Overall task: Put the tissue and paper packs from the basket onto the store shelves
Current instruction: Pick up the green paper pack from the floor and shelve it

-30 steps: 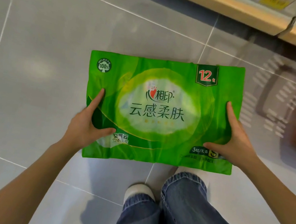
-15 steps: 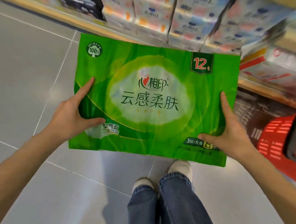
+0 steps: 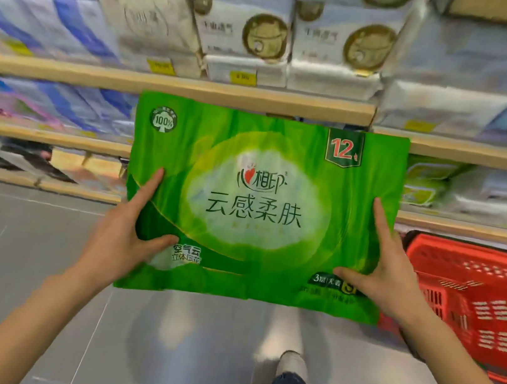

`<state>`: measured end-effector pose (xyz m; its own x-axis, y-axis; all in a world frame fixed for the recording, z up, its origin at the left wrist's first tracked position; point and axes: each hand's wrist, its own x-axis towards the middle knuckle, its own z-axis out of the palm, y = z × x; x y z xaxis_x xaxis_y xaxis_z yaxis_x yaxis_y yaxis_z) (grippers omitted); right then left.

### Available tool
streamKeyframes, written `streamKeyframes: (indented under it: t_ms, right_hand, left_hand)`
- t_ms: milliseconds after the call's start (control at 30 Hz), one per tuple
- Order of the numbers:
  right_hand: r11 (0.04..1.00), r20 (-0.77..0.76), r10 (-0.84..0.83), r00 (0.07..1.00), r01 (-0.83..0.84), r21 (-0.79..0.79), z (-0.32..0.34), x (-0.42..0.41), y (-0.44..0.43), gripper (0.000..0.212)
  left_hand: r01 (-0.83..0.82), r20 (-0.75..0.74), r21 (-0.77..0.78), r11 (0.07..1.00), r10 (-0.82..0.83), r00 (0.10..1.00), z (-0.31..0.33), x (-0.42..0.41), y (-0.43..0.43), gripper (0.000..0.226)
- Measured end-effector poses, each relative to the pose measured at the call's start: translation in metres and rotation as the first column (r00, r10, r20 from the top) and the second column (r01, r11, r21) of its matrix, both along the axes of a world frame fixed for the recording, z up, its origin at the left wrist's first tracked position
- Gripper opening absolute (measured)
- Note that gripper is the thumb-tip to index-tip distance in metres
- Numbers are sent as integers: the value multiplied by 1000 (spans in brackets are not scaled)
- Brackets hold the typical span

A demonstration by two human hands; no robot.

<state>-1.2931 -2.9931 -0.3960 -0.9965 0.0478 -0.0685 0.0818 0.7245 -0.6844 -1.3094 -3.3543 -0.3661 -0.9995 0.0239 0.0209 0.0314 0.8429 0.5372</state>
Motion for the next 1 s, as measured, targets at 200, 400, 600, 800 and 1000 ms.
streamKeyframes:
  t_ms: [200, 400, 600, 800, 1000]
  right_hand:
    - [991, -170, -125, 977, 133, 34, 124, 63, 27, 127]
    - [948, -325, -280, 903, 313, 55, 241, 147, 65, 125]
    - [887, -468, -386, 795, 460, 49, 335, 221, 123, 122]
    - [789, -579, -493, 649, 614, 17, 391, 281, 208, 124]
    - [692, -636, -545, 547, 721, 27, 427, 350, 317, 123]
  left_hand:
    - [182, -176, 22, 983, -176, 969, 123, 16, 26, 107]
    - [361, -358, 25, 932, -329, 874, 231, 42, 73, 108]
    - [497, -505, -1, 868, -430, 749, 320, 57, 154, 109]
    - [640, -624, -9, 768, -504, 597, 386, 71, 276, 108]
    - [731, -671, -13, 682, -548, 499, 418, 99, 421, 107]
